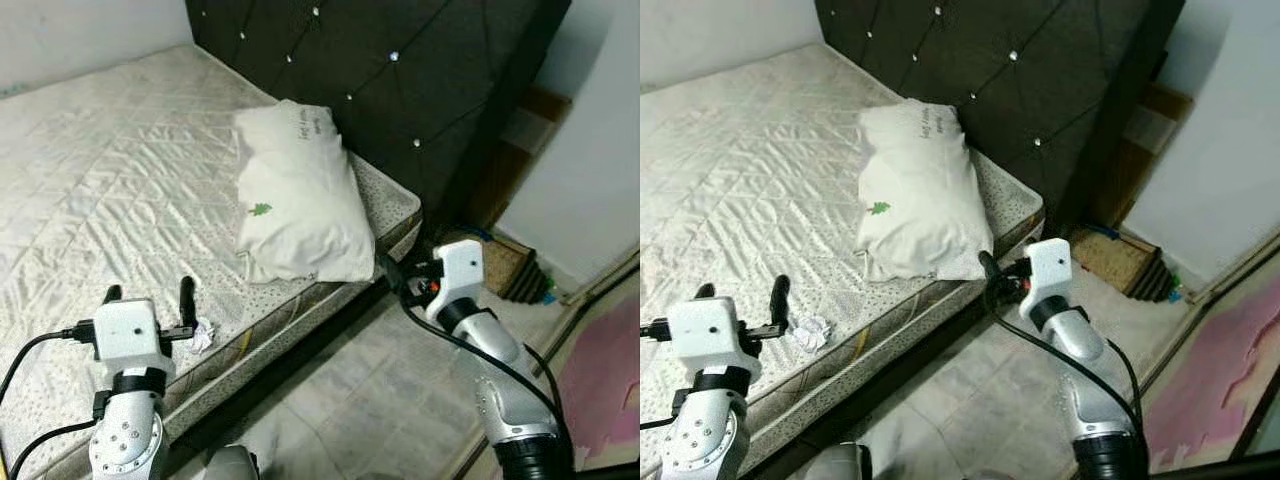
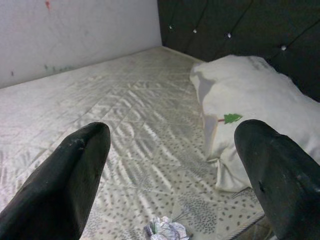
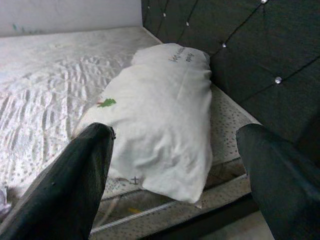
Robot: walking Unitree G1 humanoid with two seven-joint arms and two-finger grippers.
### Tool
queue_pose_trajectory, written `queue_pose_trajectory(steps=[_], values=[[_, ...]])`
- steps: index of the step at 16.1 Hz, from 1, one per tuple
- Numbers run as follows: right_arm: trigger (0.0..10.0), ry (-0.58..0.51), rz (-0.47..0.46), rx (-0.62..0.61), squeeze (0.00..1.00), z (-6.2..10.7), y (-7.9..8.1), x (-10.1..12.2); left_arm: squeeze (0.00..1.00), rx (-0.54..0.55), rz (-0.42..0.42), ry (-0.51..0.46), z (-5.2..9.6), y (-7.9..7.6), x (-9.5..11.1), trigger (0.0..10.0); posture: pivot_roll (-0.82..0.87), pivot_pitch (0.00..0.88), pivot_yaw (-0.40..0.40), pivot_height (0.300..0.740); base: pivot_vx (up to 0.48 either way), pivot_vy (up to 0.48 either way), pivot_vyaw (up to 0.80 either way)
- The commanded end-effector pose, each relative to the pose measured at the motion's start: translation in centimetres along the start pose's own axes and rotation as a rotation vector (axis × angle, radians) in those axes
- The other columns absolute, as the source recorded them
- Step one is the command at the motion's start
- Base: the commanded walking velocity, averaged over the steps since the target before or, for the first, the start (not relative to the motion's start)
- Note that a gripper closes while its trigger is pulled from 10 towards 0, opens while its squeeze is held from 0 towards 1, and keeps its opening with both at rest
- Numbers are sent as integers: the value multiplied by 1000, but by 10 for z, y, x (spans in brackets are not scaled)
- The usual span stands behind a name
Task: Clean up the room
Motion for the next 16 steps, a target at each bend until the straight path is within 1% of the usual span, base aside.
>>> queue_pose_trajectory(steps=[1, 3, 10, 15, 16], values=[[10000, -12, 4, 4, 0, -1, 0, 2, 0, 4, -3, 1, 1, 1, -1, 10000, 51, 51, -69, 740, 0, 0, 0], [10000, -15, 8, 8, 0, -1, 0, 3, 0, 2, -2, 2, 1, 0, -1, 10000, 47, 54, -69, 740, 0, 0, 0], [10000, -22, 24, 24, 0, -5, 2, 6, 0, 1, 6, 3, 1, -1, -2, 10000, 45, 72, -75, 740, 281, 0, 0], [10000, -16, 10, 21, 0, -4, 3, 3, 0, 0, 4, 7, 2, -1, -3, 10000, 46, 74, -73, 740, 291, 0, 0], [10000, -13, 9, 17, 0, -4, 3, 2, 0, 16, 11, 20, 1, 0, -5, 10000, 44, 74, -72, 740, 0, 0, 0]])
Point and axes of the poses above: a point about 5 cm out from each wrist's last joint towards the gripper, its own z axis pointing back from the gripper into the wrist, its own x axis along the axis of the wrist's last joint, y = z × x, the point moved 3 cm from there along -z, pointing out of the wrist towards the gripper, and after that the axes turned 4 degrees about -z, right-handed, at the moved point
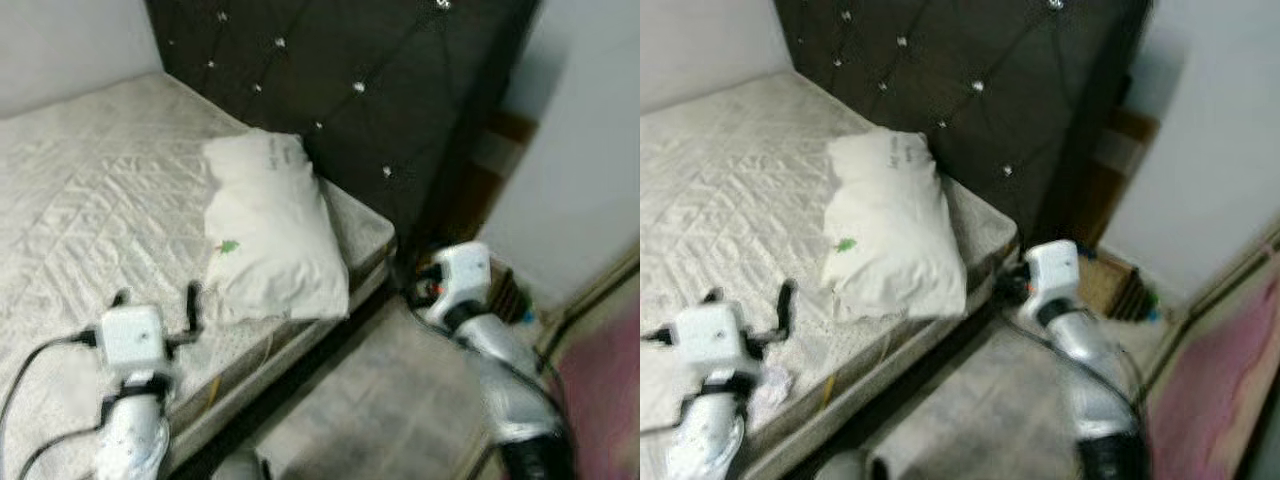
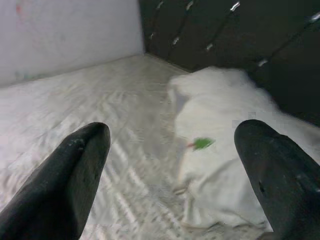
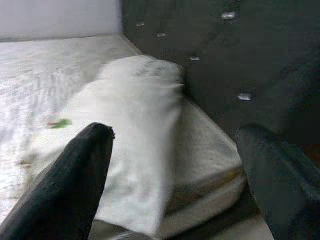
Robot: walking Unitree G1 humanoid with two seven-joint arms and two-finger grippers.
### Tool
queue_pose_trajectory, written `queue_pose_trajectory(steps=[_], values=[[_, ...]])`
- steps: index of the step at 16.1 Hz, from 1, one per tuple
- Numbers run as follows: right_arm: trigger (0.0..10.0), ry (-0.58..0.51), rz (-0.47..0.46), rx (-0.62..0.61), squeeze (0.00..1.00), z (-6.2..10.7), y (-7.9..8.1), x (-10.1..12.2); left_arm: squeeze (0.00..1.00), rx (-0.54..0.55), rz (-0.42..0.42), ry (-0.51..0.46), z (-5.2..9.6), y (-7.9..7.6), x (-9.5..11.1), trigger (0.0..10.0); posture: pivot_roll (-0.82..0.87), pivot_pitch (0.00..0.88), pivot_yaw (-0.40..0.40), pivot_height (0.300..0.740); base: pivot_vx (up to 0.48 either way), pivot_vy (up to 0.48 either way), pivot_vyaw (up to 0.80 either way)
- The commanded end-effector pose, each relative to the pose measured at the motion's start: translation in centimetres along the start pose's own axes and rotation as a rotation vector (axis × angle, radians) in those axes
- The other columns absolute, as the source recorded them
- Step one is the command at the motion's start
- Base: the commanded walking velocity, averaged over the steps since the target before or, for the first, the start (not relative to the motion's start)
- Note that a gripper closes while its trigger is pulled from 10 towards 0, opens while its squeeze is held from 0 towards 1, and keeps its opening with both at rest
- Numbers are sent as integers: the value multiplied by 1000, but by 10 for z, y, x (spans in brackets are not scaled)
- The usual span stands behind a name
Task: Clean up the room
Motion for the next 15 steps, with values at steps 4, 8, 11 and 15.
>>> queue_pose_trajectory(steps=[4, 8, 11, 15], values=[[10000, -23, 31, -14, 0, 0, -7, 7, 0, 41, -13, 2, -3, 1, 2, 10000, 46, 66, -72, 740, 0, 0, 391], [10000, -30, 32, -12, 0, -3, -6, 8, 0, 71, 27, 24, -4, 4, 1, 10000, 49, 61, -73, 740, 0, 0, 781], [10000, -28, 33, -18, 0, -2, -7, 7, 0, 125, 5, 28, -3, 11, -2, 10000, 50, 58, -73, 740, 0, 0, 785], [10000, -28, 30, -49, 0, -2, -10, 4, 0, 125, -39, 44, -1, 15, -8, 10000, 53, 38, -63, 740, 0, 0, 780]])
Point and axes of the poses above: a point about 5 cm out from each wrist's last joint towards the gripper, its own z axis pointing back from the gripper into the wrist, its own x axis along the axis of the wrist's last joint, y = z × x, the point moved 3 cm from there along -z, pointing out of the wrist towards the gripper, and after that the axes turned 4 degrees about -z, right-handed, at the moved point
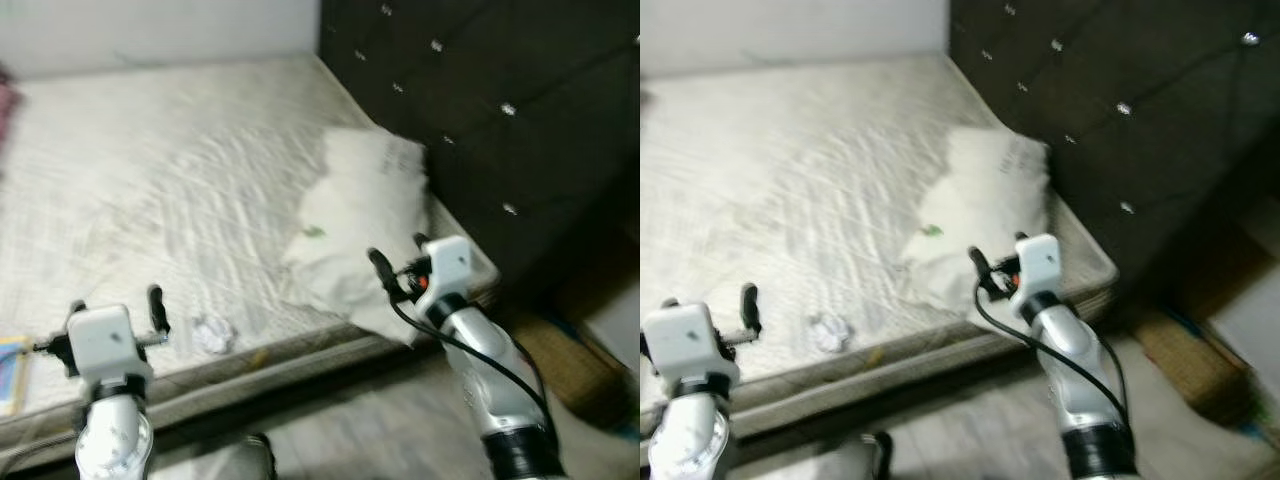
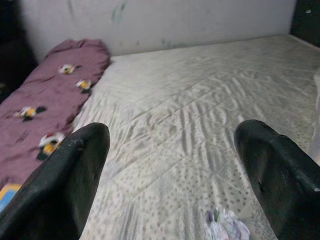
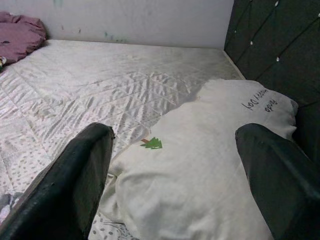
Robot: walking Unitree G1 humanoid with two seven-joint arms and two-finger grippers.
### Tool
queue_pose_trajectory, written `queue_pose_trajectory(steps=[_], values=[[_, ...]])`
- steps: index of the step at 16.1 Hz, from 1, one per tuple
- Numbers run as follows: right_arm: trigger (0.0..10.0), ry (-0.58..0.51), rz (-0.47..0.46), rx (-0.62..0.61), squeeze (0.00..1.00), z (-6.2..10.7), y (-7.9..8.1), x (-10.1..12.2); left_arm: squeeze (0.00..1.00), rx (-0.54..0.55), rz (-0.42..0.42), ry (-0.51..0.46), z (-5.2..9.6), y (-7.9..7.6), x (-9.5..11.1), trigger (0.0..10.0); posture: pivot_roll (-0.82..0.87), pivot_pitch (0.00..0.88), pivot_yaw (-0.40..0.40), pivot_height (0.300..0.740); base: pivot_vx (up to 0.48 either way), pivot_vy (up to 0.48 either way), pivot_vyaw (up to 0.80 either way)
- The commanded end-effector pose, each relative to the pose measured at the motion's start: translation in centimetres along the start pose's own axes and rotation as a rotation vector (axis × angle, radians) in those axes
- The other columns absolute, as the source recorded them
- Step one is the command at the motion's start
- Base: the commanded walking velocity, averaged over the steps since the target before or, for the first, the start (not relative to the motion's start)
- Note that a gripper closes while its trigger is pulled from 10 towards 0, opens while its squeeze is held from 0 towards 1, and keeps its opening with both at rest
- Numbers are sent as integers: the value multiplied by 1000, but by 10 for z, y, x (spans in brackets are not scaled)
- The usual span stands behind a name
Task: Clean up the room
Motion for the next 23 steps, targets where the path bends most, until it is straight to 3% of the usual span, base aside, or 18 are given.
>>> queue_pose_trajectory(steps=[1, 5, 10, 13, 23], values=[[10000, -1, -1, -22, 0, -1, -3, -1, 0, 10, -17, 1, -2, 2, -1, 10000, 54, 35, -63, 740, 0, 0, 775], [10000, -17, 7, -37, 0, -6, -4, 4, 0, 49, -26, -33, -11, 5, 7, 10000, 57, 40, -66, 740, 0, 0, 766], [10000, -23, 19, -69, 0, -7, -9, 5, 0, 20, -17, -35, -8, 3, 7, 10000, 59, 47, -67, 740, 0, 0, 739], [10000, -23, 1, -80, 0, -6, -11, 4, 0, -23, 4, -55, -7, -3, 10, 10000, 53, 49, -66, 740, 0, 0, 0], [10000, -20, 5, -97, 0, -6, -13, 4, 0, -56, 9, -64, -7, -7, 11, 10000, 53, 52, -66, 740, 321, 0, 0]])
Point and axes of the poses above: a point about 5 cm out from each wrist's last joint towards the gripper, its own z axis pointing back from the gripper into the wrist, its own x axis along the axis of the wrist's last joint, y = z × x, the point moved 3 cm from there along -z, pointing out of the wrist towards the gripper, and after that the axes turned 4 degrees about -z, right-handed, at the moved point
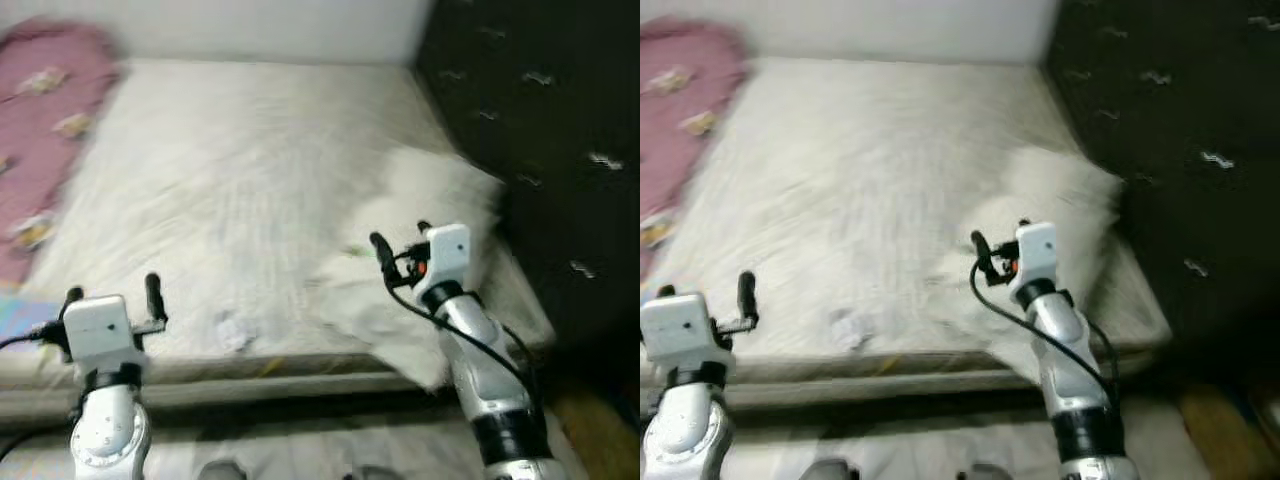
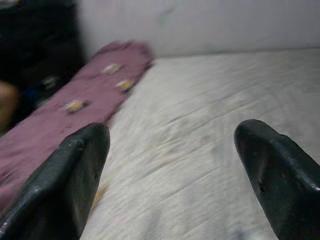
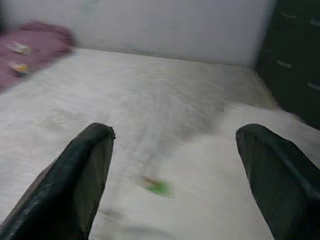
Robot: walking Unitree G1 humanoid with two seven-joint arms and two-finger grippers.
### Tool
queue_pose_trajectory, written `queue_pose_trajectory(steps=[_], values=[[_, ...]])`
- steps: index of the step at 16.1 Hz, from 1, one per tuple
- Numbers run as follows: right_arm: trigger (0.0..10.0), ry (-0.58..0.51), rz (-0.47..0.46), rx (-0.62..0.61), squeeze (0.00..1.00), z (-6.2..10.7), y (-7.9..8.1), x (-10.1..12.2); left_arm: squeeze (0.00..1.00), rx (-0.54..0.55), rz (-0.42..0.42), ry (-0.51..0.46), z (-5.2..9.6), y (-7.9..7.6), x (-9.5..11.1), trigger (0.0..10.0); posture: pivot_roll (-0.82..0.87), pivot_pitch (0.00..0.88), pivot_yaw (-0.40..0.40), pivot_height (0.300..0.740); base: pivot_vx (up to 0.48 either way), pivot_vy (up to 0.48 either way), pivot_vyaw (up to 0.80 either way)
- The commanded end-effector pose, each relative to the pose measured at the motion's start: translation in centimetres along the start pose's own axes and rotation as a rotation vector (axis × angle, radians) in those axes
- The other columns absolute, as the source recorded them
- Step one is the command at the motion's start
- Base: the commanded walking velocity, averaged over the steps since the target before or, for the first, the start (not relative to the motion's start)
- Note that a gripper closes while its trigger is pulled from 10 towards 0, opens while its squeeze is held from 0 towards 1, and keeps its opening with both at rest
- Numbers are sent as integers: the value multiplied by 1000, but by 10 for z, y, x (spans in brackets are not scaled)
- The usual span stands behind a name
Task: Clean up the room
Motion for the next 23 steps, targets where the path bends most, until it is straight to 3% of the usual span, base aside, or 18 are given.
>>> queue_pose_trajectory(steps=[1, 7, 12, 21, 23], values=[[10000, -9, 4, -16, 0, -2, -4, 4, 0, -10, -1, -9, 2, 0, 2, 10000, 53, 52, -65, 740, 480, 0, 0], [10000, -1, 14, -29, 0, -2, -7, 3, 0, 41, 30, 34, 0, 0, -4, 10000, 48, 46, -68, 740, 137, 0, 0], [10000, 5, 12, -37, 0, -3, -9, 2, 0, 52, 42, 57, -1, 1, -7, 10000, 49, 38, -70, 740, 0, 0, -708], [10000, 2, 7, -22, 0, -6, -5, 2, 0, 64, 32, 53, -5, 2, -6, 10000, 54, 36, -67, 740, 0, 457, 0], [10000, 3, -4, -17, 0, -6, -4, 1, 0, 77, 14, 21, -5, 4, -1, 10000, 56, 36, -67, 740, 0, 0, 0]])
Point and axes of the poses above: a point about 5 cm out from each wrist's last joint towards the gripper, its own z axis pointing back from the gripper into the wrist, its own x axis along the axis of the wrist's last joint, y = z × x, the point moved 3 cm from there along -z, pointing out of the wrist towards the gripper, and after that the axes turned 4 degrees about -z, right-handed, at the moved point
